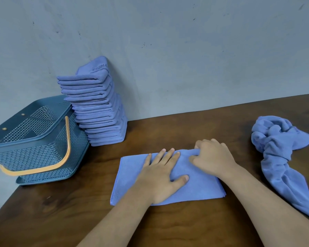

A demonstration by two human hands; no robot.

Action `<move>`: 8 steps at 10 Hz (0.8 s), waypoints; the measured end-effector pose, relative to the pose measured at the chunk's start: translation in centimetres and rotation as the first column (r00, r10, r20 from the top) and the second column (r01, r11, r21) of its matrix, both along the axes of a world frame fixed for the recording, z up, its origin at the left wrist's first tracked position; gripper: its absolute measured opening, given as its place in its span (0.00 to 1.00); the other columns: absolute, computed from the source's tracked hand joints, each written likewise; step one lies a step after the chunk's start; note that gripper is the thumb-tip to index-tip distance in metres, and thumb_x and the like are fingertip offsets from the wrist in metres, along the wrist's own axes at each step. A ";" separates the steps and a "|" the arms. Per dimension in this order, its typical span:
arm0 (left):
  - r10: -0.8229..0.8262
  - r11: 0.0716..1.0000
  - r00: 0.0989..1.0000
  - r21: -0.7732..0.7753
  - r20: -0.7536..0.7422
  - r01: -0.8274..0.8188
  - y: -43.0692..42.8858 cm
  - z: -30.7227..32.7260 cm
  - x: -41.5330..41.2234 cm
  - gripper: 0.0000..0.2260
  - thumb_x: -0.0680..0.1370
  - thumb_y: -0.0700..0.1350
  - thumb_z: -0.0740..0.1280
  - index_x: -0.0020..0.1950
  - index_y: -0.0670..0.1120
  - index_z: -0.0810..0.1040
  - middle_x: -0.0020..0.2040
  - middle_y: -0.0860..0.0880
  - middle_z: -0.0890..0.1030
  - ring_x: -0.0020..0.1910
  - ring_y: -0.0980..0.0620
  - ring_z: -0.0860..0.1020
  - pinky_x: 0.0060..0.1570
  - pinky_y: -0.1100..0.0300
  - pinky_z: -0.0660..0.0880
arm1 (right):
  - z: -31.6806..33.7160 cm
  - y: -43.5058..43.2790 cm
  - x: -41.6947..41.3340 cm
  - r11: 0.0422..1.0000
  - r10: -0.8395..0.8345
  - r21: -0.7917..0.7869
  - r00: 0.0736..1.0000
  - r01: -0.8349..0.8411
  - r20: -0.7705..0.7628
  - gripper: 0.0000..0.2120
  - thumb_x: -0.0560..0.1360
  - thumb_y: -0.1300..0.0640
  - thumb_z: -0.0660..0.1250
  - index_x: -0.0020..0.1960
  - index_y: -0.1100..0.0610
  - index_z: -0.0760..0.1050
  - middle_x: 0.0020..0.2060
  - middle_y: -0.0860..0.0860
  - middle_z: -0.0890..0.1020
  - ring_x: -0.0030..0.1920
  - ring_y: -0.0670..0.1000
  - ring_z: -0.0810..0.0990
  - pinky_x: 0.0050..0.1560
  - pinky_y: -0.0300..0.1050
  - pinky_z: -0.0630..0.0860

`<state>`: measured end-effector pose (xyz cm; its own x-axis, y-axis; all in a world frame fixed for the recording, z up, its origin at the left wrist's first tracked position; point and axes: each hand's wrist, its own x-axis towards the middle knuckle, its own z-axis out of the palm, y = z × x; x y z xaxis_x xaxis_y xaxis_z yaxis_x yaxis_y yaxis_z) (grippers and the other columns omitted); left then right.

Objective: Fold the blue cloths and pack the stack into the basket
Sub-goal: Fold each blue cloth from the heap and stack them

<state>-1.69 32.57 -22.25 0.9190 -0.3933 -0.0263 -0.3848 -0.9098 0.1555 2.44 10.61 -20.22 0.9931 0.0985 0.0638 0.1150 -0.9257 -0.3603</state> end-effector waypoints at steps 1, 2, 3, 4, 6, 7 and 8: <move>0.002 1.000 1.000 -0.004 0.000 -0.002 0.0 0.1 0.0 0.37 0.80 0.75 0.46 0.86 0.61 0.42 0.86 0.63 0.41 0.84 0.59 0.38 0.83 0.43 0.38 | 0.3 -0.2 -0.3 0.998 -0.008 0.061 1.000 0.008 0.013 0.05 0.74 0.46 0.66 0.48 0.45 0.72 0.42 0.42 0.78 0.48 0.49 0.74 0.53 0.52 0.72; -0.001 1.000 1.000 -0.005 -0.001 0.001 0.0 0.1 -0.1 0.37 0.81 0.75 0.47 0.86 0.61 0.42 0.86 0.63 0.42 0.84 0.58 0.38 0.83 0.43 0.39 | 0.4 -0.5 -0.1 0.997 0.002 -0.075 1.000 -0.002 0.002 0.09 0.73 0.41 0.63 0.49 0.44 0.74 0.44 0.42 0.75 0.50 0.49 0.73 0.52 0.51 0.69; -0.005 1.000 1.000 -0.006 -0.001 0.005 0.0 0.1 -0.1 0.37 0.81 0.74 0.47 0.86 0.61 0.42 0.86 0.62 0.42 0.84 0.58 0.38 0.83 0.43 0.39 | 0.7 -0.4 -0.1 0.993 0.015 -0.120 1.000 -0.017 -0.017 0.10 0.73 0.40 0.62 0.44 0.45 0.74 0.44 0.43 0.74 0.49 0.49 0.72 0.53 0.51 0.69; -0.009 1.000 1.000 0.003 0.003 0.009 0.0 0.1 -0.1 0.37 0.81 0.74 0.47 0.86 0.61 0.43 0.86 0.62 0.42 0.84 0.58 0.38 0.83 0.43 0.38 | 0.5 -0.1 -0.5 0.995 0.022 -0.097 0.999 -0.017 0.046 0.10 0.74 0.42 0.63 0.44 0.48 0.74 0.40 0.45 0.76 0.45 0.50 0.73 0.48 0.50 0.71; -0.007 1.000 1.000 -0.001 -0.004 0.007 0.0 0.3 -0.2 0.36 0.81 0.74 0.47 0.86 0.62 0.42 0.86 0.62 0.43 0.84 0.58 0.38 0.83 0.42 0.39 | 1.1 -0.9 -1.3 0.946 -0.037 0.320 0.999 0.046 -0.035 0.14 0.77 0.49 0.69 0.58 0.43 0.69 0.40 0.47 0.80 0.39 0.50 0.81 0.38 0.51 0.78; -0.003 1.000 1.000 -0.002 -0.007 0.003 0.0 0.4 -0.3 0.37 0.81 0.74 0.47 0.86 0.62 0.43 0.86 0.63 0.42 0.84 0.58 0.38 0.83 0.42 0.39 | 1.6 -2.1 -2.3 0.739 -0.003 0.660 0.980 0.135 -0.197 0.24 0.79 0.54 0.74 0.68 0.40 0.68 0.42 0.50 0.83 0.41 0.49 0.82 0.41 0.46 0.76; 0.000 1.000 1.000 -0.007 -0.012 0.000 0.0 0.4 -0.3 0.37 0.81 0.74 0.47 0.86 0.62 0.43 0.86 0.63 0.42 0.84 0.58 0.38 0.83 0.42 0.39 | 1.7 -2.7 -3.2 0.651 0.053 0.730 0.946 0.210 -0.320 0.24 0.79 0.55 0.75 0.67 0.38 0.69 0.43 0.53 0.85 0.40 0.52 0.83 0.41 0.49 0.79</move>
